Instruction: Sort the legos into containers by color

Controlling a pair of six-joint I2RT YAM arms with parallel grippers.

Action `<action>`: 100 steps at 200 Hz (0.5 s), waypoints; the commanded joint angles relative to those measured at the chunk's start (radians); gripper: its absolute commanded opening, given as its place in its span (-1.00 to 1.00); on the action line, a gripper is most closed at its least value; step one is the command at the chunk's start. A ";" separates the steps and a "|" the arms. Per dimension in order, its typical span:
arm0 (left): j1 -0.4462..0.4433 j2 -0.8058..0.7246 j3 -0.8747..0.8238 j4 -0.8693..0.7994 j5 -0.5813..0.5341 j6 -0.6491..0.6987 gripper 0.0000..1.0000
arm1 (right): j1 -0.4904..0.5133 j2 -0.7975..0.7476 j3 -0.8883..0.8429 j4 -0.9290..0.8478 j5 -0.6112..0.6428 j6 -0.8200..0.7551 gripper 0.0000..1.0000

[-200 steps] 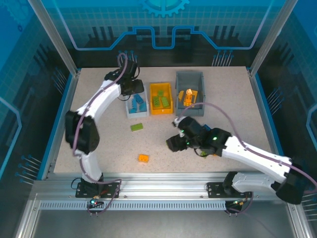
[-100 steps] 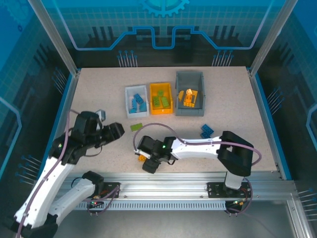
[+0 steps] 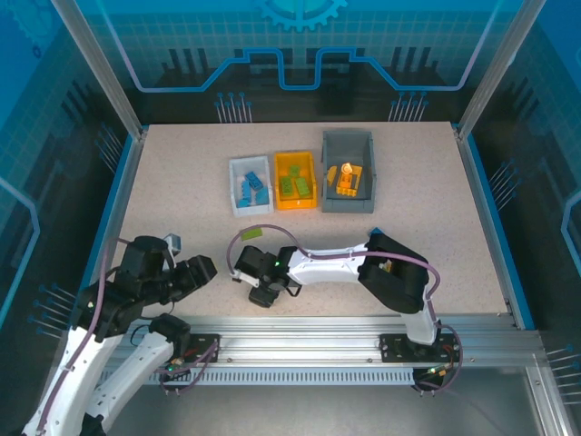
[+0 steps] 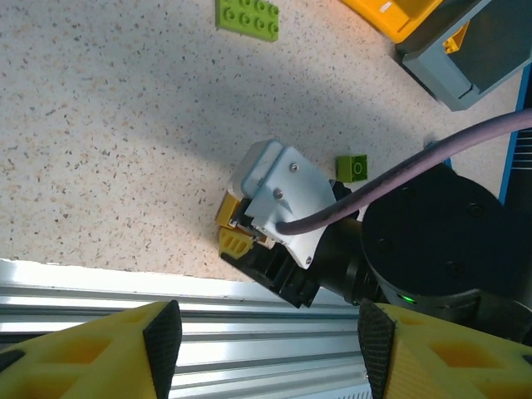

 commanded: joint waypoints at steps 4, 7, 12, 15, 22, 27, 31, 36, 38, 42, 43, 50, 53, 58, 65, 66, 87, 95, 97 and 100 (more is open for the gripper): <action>0.003 -0.010 -0.017 0.038 0.049 -0.012 0.25 | -0.013 -0.011 0.001 -0.001 0.025 0.021 -0.24; 0.003 -0.012 -0.017 0.046 0.052 -0.008 0.25 | -0.015 -0.018 -0.004 0.000 0.029 0.028 -0.27; 0.003 -0.015 -0.019 0.058 0.055 -0.003 0.25 | -0.018 -0.031 -0.010 0.002 0.038 0.038 -0.31; 0.003 -0.018 -0.021 0.065 0.059 0.001 0.26 | -0.021 -0.041 -0.015 0.003 0.041 0.044 -0.33; 0.003 -0.024 -0.024 0.090 0.064 0.003 0.26 | -0.031 -0.075 -0.031 0.008 0.045 0.058 -0.37; 0.003 -0.028 -0.027 0.109 0.069 0.004 0.26 | -0.039 -0.102 -0.045 0.012 0.050 0.070 -0.38; 0.003 -0.029 -0.029 0.126 0.077 0.005 0.26 | -0.048 -0.130 -0.056 0.013 0.056 0.079 -0.39; 0.003 -0.025 -0.031 0.151 0.088 0.005 0.26 | -0.060 -0.164 -0.072 0.015 0.062 0.092 -0.40; 0.003 -0.025 -0.033 0.161 0.092 0.005 0.26 | -0.068 -0.181 -0.079 0.015 0.064 0.098 -0.40; 0.003 -0.020 -0.036 0.183 0.101 0.005 0.26 | -0.081 -0.212 -0.091 0.014 0.064 0.108 -0.41; 0.003 -0.018 -0.037 0.188 0.104 0.004 0.26 | -0.085 -0.220 -0.095 0.014 0.064 0.112 -0.41; 0.003 -0.005 -0.041 0.225 0.119 0.002 0.26 | -0.115 -0.276 -0.121 0.013 0.064 0.131 -0.41; 0.003 0.003 -0.045 0.246 0.126 0.001 0.26 | -0.129 -0.299 -0.132 0.011 0.063 0.139 -0.41; 0.002 0.017 -0.049 0.281 0.138 -0.002 0.26 | -0.155 -0.341 -0.148 0.008 0.061 0.151 -0.42; 0.001 0.038 -0.058 0.327 0.152 -0.009 0.26 | -0.195 -0.392 -0.169 0.000 0.059 0.168 -0.42; 0.002 0.041 -0.059 0.335 0.153 -0.010 0.26 | -0.202 -0.400 -0.173 -0.001 0.060 0.170 -0.42; -0.015 0.112 -0.089 0.497 0.173 -0.040 0.24 | -0.352 -0.510 -0.205 -0.032 0.056 0.203 -0.43; -0.037 0.149 -0.095 0.560 0.167 -0.049 0.24 | -0.417 -0.527 -0.203 -0.041 0.051 0.213 -0.43; -0.045 0.160 -0.096 0.574 0.165 -0.051 0.24 | -0.434 -0.528 -0.201 -0.043 0.049 0.217 -0.43; -0.056 0.174 -0.096 0.592 0.159 -0.053 0.24 | -0.462 -0.530 -0.195 -0.045 0.046 0.223 -0.43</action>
